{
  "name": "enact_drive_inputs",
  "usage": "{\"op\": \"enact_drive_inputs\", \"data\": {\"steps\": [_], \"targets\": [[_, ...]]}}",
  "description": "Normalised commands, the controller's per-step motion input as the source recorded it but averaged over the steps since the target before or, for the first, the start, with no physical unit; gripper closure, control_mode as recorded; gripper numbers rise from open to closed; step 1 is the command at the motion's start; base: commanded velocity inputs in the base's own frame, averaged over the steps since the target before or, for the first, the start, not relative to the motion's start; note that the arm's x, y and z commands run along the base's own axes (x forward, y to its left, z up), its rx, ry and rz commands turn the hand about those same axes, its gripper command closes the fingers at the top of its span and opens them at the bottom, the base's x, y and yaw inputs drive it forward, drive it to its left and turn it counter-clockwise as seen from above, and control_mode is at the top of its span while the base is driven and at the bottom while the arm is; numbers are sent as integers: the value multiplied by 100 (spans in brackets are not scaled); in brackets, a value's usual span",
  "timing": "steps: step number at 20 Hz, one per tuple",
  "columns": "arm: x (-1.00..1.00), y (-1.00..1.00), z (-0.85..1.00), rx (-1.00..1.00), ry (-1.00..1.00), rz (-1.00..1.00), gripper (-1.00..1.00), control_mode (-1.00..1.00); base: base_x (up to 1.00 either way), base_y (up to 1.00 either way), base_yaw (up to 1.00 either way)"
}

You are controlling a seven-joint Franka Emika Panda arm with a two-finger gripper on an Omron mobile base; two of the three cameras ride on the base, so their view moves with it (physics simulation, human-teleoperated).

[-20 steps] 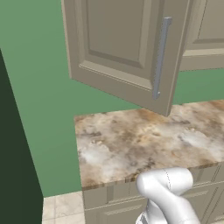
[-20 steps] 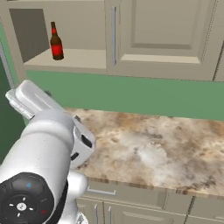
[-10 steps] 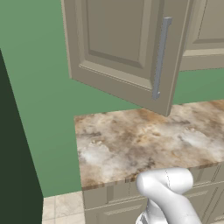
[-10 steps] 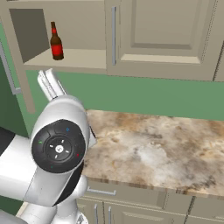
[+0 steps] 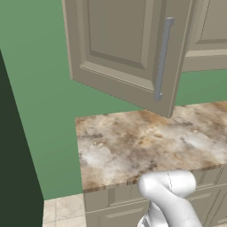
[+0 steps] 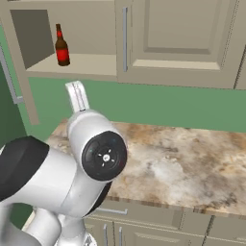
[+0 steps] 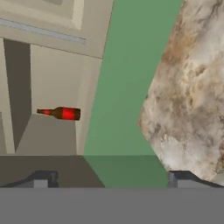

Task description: Open the cabinet directly in front. Then move the beer and the mug to the dining counter with the jar on it.

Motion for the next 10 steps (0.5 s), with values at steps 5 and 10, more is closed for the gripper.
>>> {"op": "enact_drive_inputs", "data": {"steps": [5, 10], "targets": [[32, 14, -27, 18, 0, 7, -100, -100, 0, 0, 0], [46, 40, -16, 3, 5, 6, -100, -100, 0, 0, 0]]}}
